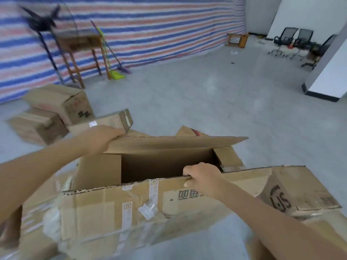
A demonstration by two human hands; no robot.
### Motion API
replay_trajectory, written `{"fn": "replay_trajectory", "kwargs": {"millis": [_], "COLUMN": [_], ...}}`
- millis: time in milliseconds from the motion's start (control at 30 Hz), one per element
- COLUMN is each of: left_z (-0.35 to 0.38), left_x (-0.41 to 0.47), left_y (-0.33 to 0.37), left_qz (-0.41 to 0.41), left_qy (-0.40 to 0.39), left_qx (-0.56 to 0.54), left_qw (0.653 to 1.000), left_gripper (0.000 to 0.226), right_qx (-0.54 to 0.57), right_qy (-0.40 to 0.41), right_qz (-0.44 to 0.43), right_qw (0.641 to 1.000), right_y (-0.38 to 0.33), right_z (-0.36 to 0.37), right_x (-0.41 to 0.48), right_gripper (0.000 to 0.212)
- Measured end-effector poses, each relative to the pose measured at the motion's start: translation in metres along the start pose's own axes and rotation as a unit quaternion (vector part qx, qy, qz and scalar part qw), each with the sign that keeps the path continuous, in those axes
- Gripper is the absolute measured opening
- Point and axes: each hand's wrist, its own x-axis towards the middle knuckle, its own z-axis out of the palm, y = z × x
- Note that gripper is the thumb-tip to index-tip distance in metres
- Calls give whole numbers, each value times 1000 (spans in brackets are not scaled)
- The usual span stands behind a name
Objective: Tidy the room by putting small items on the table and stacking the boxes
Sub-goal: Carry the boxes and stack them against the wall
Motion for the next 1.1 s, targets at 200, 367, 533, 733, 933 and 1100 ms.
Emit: {"fn": "replay_trajectory", "kwargs": {"millis": [200,367,533,733,933,1100], "left_z": [-71,-102,-101,-74,-51,-21], "left_x": [-101,-225,-377,-579,-764,-882], "left_y": [-85,-133,-177,-204,-195,-180], "left_qz": [-115,-245,-374,-501,-587,-661], "left_qy": [63,93,119,84,-6,-100], "left_qx": [36,44,51,71,94,76], "left_qw": [991,964,918,858,804,740], "left_gripper": [44,39,43,39,38,37], "right_qx": [-27,-50,-56,-50,-34,-15], "right_qy": [89,119,113,38,-58,-139], "right_qz": [-111,-204,-311,-472,-573,-620], "right_qw": [989,971,942,879,817,772], "right_y": [-92,-199,-337,-521,-691,-796], "right_z": [-76,-116,-128,-90,-18,59], "right_x": [12,18,4,-51,-107,-150], "right_gripper": [20,25,25,28,26,9]}}
